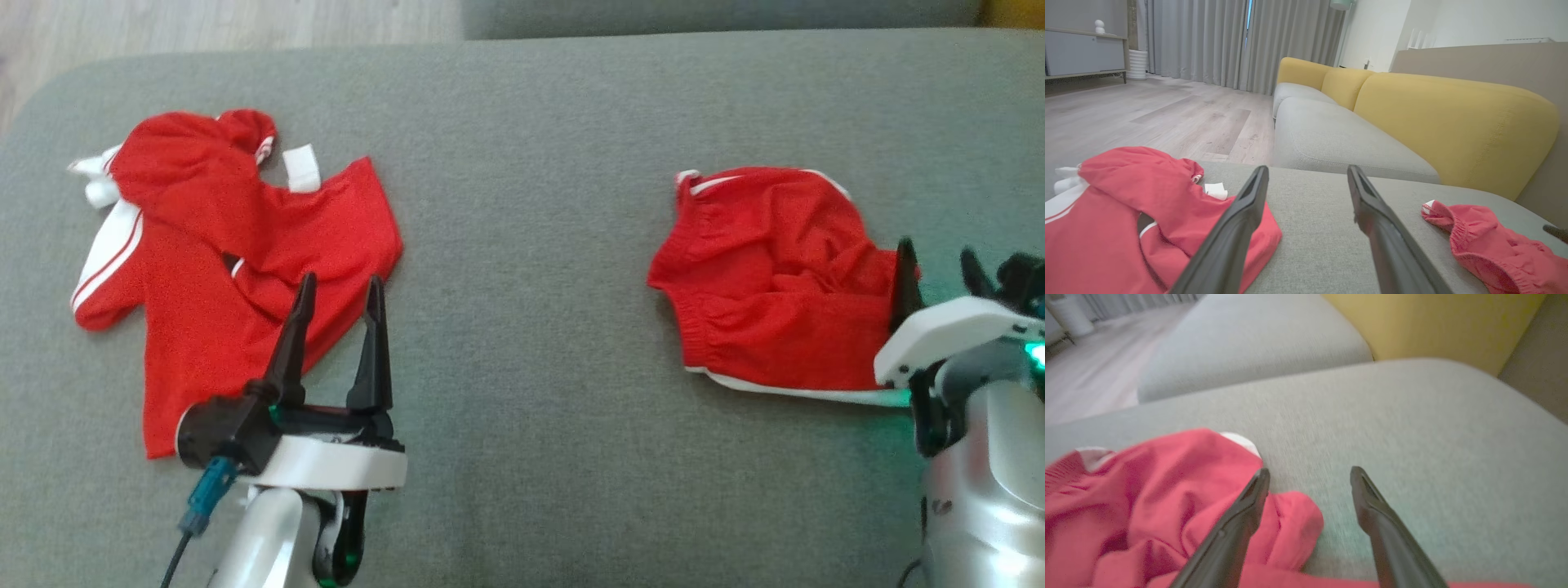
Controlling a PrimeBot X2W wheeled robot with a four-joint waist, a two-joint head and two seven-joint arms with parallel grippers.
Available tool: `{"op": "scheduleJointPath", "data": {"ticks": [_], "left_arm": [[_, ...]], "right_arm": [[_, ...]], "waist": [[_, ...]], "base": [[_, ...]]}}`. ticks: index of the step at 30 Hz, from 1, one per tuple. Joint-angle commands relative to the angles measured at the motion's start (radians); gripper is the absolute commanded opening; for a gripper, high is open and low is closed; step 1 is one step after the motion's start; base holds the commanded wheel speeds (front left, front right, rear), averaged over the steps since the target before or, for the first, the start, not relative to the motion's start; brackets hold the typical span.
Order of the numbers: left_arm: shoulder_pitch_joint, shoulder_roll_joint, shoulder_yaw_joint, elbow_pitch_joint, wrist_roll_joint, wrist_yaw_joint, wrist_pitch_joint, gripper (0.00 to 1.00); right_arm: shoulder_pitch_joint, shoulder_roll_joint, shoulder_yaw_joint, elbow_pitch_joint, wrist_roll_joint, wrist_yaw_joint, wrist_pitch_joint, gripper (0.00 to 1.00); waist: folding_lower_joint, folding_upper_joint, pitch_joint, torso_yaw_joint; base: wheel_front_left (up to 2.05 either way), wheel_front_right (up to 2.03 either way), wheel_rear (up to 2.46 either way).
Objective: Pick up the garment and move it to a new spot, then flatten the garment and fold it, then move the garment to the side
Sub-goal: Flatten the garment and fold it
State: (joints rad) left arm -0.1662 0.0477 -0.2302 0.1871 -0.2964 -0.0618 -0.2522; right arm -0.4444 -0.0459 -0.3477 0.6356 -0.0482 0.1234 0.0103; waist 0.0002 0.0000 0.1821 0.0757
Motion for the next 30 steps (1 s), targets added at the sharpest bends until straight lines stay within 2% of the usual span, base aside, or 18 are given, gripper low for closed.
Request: {"op": "scheduleJointPath", "data": {"ticks": [1, 6, 7, 8, 13, 19, 24, 30], "left_arm": [[-0.038, 0.003, 0.022, -0.03, -0.006, 0.002, -0.01, 1.0], [-0.05, 0.003, 0.014, -0.028, -0.011, 0.005, -0.01, 1.0], [-0.051, 0.003, 0.014, -0.027, -0.011, 0.005, -0.01, 1.0], [-0.052, 0.003, 0.014, -0.026, -0.011, 0.005, -0.01, 1.0], [-0.054, 0.003, 0.012, -0.021, -0.013, 0.008, -0.01, 1.0], [-0.054, 0.003, 0.007, -0.021, -0.017, 0.011, -0.01, 1.0], [-0.067, 0.003, -0.003, -0.028, -0.023, 0.01, -0.01, 1.0], [-0.095, 0.003, -0.021, -0.03, -0.032, 0.008, -0.01, 1.0]], "right_arm": [[-0.036, -0.004, 0.008, 0.003, -0.014, 0.007, 0.019, 1.0], [-0.085, -0.004, -0.018, 0.108, -0.02, 0.007, 0.073, 1.0], [-0.095, -0.004, -0.013, 0.119, -0.021, 0.007, 0.072, 0.69], [-0.105, -0.004, -0.007, 0.128, -0.018, 0.007, 0.065, 0.0], [-0.156, -0.004, -0.012, 0.117, -0.043, 0.007, 0.004, 0.0], [-0.238, -0.022, -0.087, 0.058, -0.097, 0.007, -0.014, 0.0], [-0.325, -0.083, -0.148, 0.03, -0.154, 0.007, -0.003, 0.0], [-0.426, -0.165, -0.231, 0.083, -0.257, 0.007, 0.004, 0.0]], "waist": [[-0.0002, 0.0, 0.015, 0.012], [-0.0002, 0.0, 0.032, 0.022], [-0.0002, 0.0, 0.033, 0.022], [-0.0002, 0.0, 0.035, 0.022], [-0.0002, 0.0, 0.035, 0.014], [-0.0002, 0.0, 0.033, 0.008], [-0.0002, 0.0, 0.055, 0.016], [-0.0002, 0.0, 0.093, 0.041]], "base": [[0.0, 0.0, 0.0], [0.0, 0.0, 0.0], [0.0, 0.0, 0.0], [0.0, 0.0, 0.0], [0.0, 0.0, 0.0], [0.0, 0.0, 0.0], [0.0, 0.0, 0.0], [0.0, 0.0, 0.0]]}}
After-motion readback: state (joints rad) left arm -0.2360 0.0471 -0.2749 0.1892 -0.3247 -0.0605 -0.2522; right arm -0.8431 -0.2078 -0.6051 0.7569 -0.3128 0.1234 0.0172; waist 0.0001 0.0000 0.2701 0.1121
